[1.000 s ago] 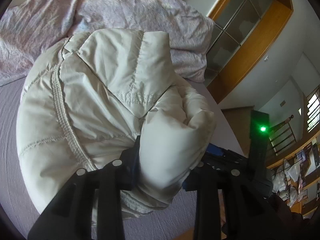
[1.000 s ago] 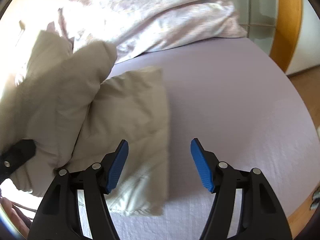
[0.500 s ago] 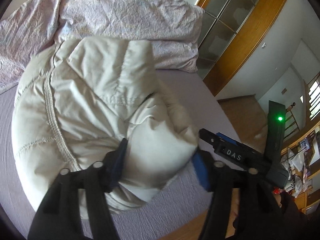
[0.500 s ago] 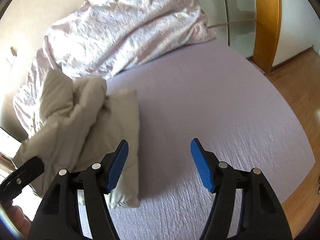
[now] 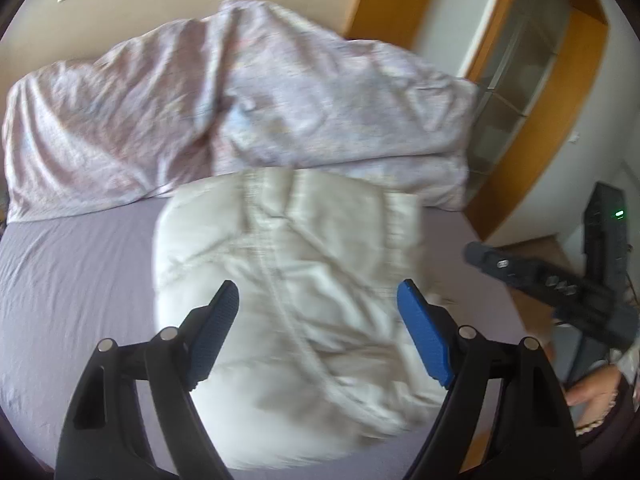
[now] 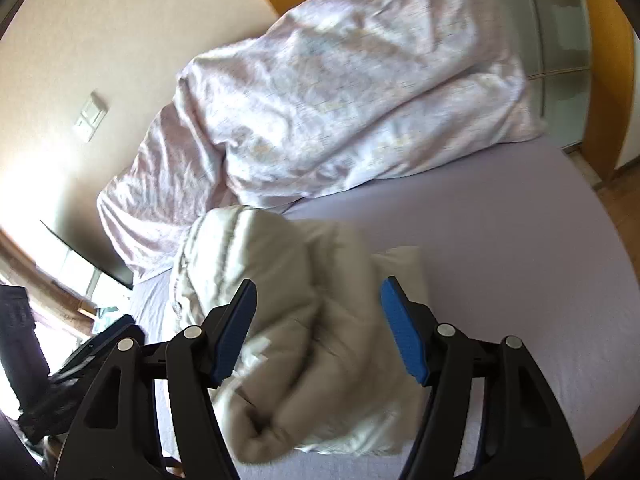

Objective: Fold large clothes

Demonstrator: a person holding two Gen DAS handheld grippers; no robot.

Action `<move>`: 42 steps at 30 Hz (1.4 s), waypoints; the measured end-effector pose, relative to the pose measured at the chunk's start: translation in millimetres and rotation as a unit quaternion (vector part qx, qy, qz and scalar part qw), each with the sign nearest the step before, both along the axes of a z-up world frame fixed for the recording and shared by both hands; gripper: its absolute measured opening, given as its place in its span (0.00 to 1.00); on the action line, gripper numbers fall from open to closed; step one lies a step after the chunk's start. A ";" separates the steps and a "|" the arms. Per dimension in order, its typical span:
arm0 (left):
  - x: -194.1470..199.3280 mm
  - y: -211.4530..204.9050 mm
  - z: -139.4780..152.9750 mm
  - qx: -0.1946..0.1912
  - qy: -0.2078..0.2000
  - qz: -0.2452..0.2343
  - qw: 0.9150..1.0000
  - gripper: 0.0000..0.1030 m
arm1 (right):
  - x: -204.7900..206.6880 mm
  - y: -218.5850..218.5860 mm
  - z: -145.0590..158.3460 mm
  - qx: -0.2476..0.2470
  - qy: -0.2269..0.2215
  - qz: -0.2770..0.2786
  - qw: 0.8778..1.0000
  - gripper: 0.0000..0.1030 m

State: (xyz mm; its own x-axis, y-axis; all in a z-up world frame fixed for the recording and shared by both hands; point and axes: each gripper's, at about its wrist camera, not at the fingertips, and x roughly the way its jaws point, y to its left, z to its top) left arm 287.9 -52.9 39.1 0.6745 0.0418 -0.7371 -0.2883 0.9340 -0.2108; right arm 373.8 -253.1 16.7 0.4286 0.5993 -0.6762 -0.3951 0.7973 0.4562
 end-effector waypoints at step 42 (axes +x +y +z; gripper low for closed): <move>54.6 33.9 -67.4 0.055 0.075 0.023 0.995 0.85 | 12.5 -15.3 -70.0 -0.042 0.074 -0.083 0.993 0.10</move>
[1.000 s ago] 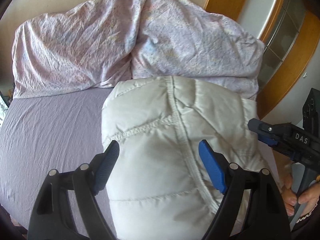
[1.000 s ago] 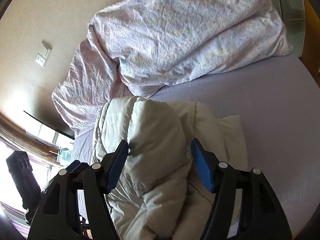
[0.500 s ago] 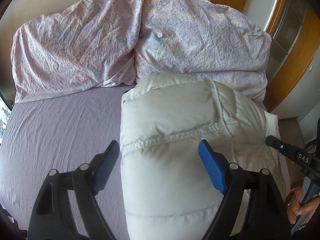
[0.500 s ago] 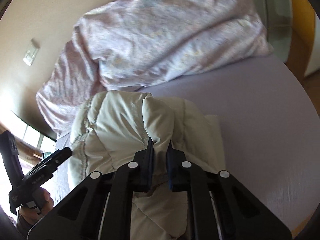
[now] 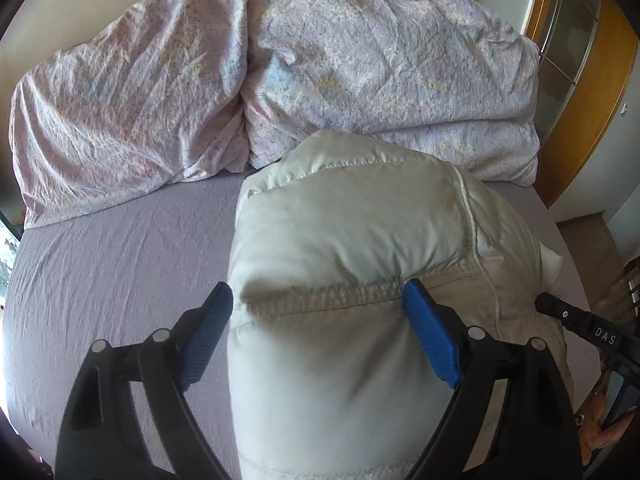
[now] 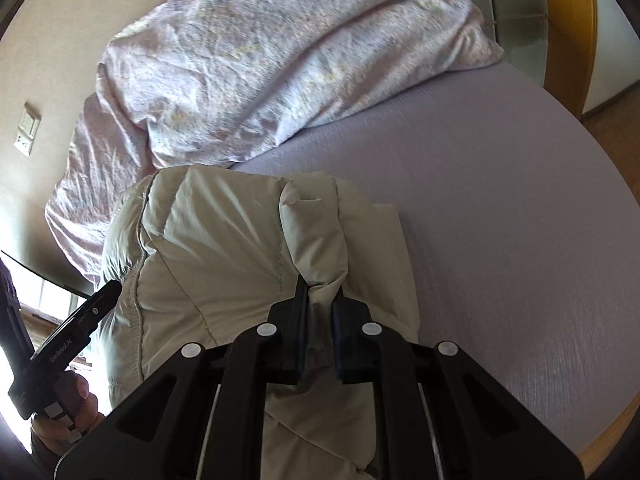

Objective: Fold large clothes

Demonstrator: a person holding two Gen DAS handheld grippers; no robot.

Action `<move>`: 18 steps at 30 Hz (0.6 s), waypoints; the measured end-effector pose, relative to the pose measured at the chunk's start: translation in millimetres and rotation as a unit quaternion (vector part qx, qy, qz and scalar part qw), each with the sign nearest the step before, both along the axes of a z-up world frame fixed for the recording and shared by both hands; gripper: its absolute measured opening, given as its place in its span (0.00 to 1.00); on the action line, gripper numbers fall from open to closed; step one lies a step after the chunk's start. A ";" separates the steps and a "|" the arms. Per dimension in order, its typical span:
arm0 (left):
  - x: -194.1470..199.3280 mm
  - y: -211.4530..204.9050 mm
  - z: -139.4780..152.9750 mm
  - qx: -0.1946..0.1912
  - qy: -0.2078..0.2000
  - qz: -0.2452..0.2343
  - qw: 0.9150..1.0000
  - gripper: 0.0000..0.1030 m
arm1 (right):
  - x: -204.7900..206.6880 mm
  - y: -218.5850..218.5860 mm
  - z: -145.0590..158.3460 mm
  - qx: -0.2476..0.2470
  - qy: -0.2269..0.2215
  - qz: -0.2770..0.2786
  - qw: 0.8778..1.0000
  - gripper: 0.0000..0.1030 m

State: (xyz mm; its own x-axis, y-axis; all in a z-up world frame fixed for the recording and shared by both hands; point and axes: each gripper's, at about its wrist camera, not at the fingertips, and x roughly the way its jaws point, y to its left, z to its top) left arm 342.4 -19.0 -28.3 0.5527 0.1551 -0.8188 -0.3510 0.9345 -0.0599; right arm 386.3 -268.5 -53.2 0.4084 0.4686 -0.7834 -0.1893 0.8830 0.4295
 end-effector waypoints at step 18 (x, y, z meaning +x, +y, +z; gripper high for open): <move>20.8 -21.2 -43.1 0.037 0.024 -0.014 0.999 0.91 | 11.6 -13.9 -24.9 0.006 0.025 -0.032 0.999 0.24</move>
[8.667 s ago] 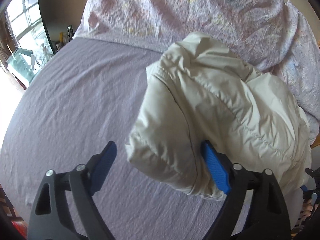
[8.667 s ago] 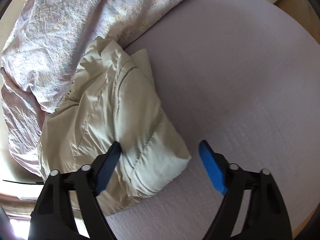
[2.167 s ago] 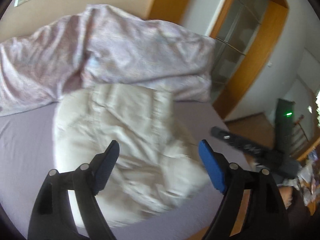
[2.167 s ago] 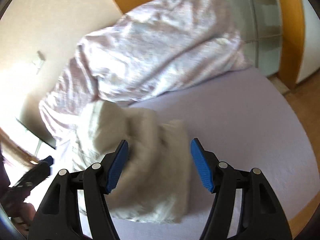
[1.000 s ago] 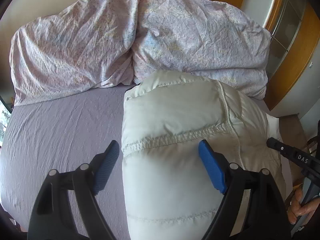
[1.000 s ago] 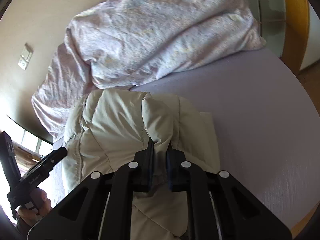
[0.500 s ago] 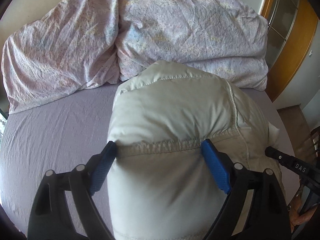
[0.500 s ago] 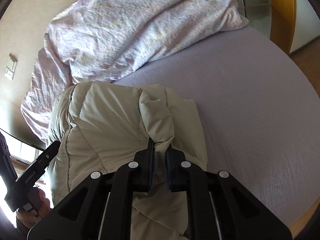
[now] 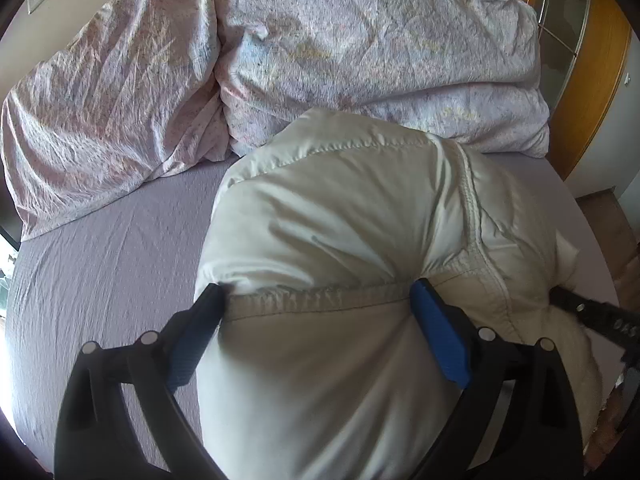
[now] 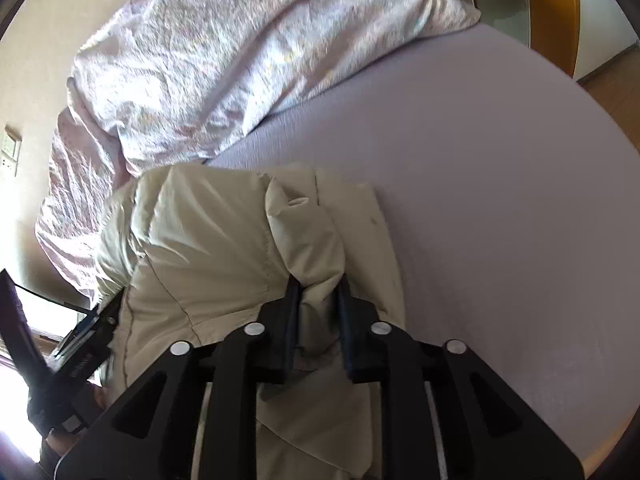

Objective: Fold large clothes

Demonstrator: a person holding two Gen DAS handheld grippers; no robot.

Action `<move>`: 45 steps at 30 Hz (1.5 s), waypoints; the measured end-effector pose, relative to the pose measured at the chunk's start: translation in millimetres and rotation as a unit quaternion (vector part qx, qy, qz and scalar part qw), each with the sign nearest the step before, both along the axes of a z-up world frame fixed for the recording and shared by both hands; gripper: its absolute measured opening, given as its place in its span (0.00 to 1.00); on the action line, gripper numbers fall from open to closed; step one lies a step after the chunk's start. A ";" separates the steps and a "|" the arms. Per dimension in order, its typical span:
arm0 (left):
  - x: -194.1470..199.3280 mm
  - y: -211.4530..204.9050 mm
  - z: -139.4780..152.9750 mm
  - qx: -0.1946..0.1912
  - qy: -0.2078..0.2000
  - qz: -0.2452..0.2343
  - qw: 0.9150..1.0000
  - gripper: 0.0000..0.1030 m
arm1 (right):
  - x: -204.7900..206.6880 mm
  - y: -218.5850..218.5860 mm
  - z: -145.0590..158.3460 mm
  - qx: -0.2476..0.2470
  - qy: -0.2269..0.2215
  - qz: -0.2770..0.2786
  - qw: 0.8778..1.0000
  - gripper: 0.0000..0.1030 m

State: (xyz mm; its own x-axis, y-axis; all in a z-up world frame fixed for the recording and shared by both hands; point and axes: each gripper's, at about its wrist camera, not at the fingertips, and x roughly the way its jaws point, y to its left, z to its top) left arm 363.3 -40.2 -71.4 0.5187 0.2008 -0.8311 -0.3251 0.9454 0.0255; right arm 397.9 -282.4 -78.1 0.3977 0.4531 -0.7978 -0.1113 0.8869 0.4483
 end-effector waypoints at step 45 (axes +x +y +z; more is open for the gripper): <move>2.5 6.9 -17.8 0.015 -0.044 0.003 0.999 0.98 | 1.5 81.2 -13.2 -0.143 -0.171 0.074 0.972 0.43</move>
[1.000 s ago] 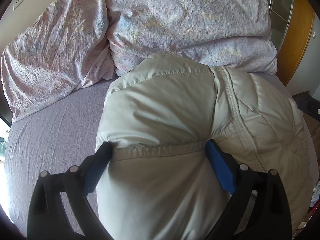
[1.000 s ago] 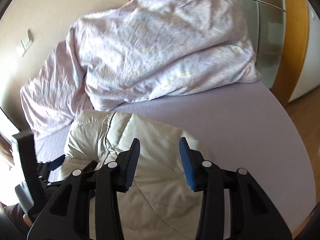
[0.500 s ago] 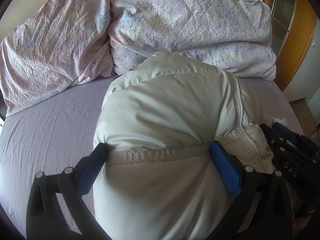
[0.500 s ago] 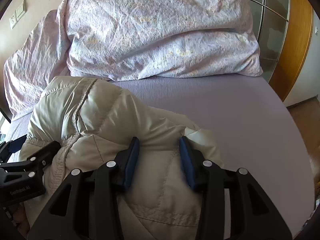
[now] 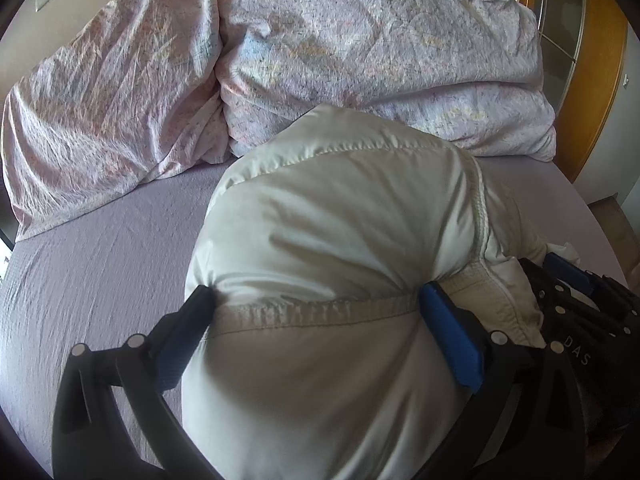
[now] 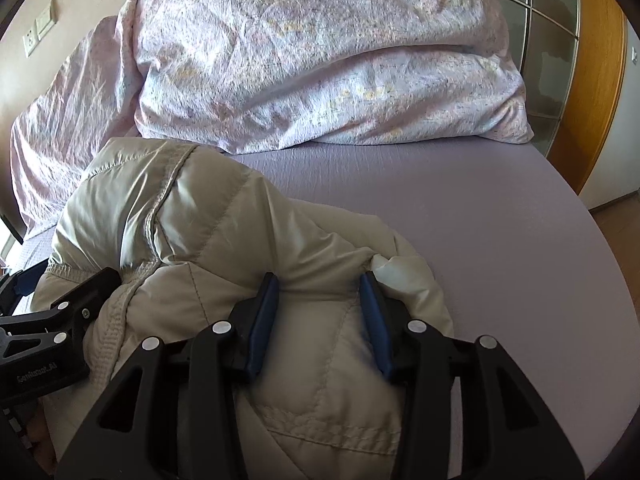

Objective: Fold large clothes

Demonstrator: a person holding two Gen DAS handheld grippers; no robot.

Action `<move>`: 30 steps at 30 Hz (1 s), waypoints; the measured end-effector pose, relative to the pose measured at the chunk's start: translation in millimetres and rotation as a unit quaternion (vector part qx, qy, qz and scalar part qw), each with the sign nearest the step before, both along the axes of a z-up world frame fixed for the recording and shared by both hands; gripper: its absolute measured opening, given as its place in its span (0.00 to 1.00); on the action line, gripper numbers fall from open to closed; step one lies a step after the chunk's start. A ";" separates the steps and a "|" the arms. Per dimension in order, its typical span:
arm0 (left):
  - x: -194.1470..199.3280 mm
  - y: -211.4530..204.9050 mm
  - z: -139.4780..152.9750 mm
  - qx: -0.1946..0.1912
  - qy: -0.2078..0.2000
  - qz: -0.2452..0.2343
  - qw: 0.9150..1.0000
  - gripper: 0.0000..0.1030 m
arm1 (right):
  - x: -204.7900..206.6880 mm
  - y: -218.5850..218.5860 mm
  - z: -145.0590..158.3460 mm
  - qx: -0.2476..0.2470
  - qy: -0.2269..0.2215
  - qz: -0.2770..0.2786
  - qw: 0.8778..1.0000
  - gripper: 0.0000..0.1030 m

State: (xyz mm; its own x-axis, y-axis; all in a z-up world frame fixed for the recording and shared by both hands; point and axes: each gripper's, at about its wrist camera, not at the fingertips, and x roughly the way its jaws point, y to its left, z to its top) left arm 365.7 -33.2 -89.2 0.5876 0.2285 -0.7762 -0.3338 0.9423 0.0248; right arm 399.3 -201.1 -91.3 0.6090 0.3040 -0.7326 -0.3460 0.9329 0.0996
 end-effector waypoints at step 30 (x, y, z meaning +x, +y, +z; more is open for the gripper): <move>-5.2 -4.8 -4.4 0.029 -0.037 0.006 0.999 0.98 | -3.3 -3.7 -3.8 0.002 -0.020 -0.001 1.000 0.43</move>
State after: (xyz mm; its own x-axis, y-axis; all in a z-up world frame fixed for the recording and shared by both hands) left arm 360.5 -38.1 -93.6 0.6392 0.2795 -0.7165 -0.3476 0.9360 0.0550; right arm 396.1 -204.8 -95.0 0.6386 0.3069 -0.7057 -0.3489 0.9328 0.0900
